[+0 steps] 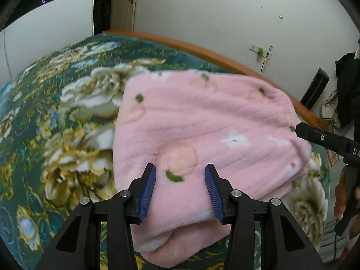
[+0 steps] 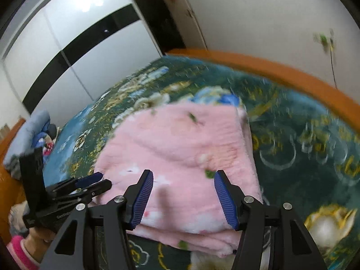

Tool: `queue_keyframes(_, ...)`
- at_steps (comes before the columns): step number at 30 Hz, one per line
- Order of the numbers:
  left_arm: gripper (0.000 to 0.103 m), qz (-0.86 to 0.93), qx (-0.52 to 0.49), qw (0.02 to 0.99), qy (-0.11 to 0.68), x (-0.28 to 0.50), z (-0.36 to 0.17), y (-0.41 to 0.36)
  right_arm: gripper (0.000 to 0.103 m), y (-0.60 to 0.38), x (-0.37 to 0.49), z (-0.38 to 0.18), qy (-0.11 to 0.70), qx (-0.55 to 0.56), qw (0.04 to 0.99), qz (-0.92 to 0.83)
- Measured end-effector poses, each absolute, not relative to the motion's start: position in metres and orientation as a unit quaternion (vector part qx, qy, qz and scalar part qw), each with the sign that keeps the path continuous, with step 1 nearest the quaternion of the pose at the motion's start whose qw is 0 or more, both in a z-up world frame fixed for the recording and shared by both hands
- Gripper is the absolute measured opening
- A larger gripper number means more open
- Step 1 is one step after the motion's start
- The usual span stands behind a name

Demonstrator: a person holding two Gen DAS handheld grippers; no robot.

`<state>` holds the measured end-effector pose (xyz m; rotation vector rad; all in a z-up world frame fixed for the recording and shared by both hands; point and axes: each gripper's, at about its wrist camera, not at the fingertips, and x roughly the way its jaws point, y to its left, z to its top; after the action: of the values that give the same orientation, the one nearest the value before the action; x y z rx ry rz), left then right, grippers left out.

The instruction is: Fold clothes

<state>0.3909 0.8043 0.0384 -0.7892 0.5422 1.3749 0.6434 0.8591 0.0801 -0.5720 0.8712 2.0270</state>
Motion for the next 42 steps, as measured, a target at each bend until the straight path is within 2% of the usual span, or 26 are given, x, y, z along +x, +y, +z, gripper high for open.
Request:
queue_keyframes(8,0.047,0.619,-0.351,0.663,0.233,0.391,0.036,0.8,0.061,0.863,0.65,0.066,0.37,-0.217,0.415,0.803)
queue_keyframes(16,0.047,0.643,-0.331,0.659,0.206,0.403,0.062,0.754,0.061,0.807,0.655,0.099,0.318,-0.205,0.404,0.833)
queue_keyframes(23,0.047,0.644,-0.321,0.651,0.24,0.444,0.042,0.717,0.061,0.767,0.666,0.07,0.307,-0.228,0.405,0.83)
queue_keyframes(29,0.047,0.677,-0.329,0.603,0.264,0.48,0.014,0.71,0.061,0.763,0.665,0.037,0.313,-0.259,0.418,0.813)
queue_keyframes(33,0.057,0.701,-0.343,0.569,0.259,0.491,-0.005,0.716,0.061,0.767,0.662,0.021,0.311,-0.272,0.435,0.8)
queue_keyframes(36,0.061,0.726,-0.334,0.552,0.238,0.493,-0.012,0.719,0.061,0.769,0.66,0.013,0.299,-0.275,0.45,0.796)
queue_keyframes(40,0.065,0.739,-0.322,0.537,0.249,0.499,-0.014,0.727,0.062,0.772,0.657,0.011,0.287,-0.272,0.461,0.794)
queue_keyframes(42,0.07,0.742,-0.32,0.534,0.25,0.5,-0.016,0.73,0.063,0.773,0.657,0.012,0.285,-0.267,0.467,0.793)
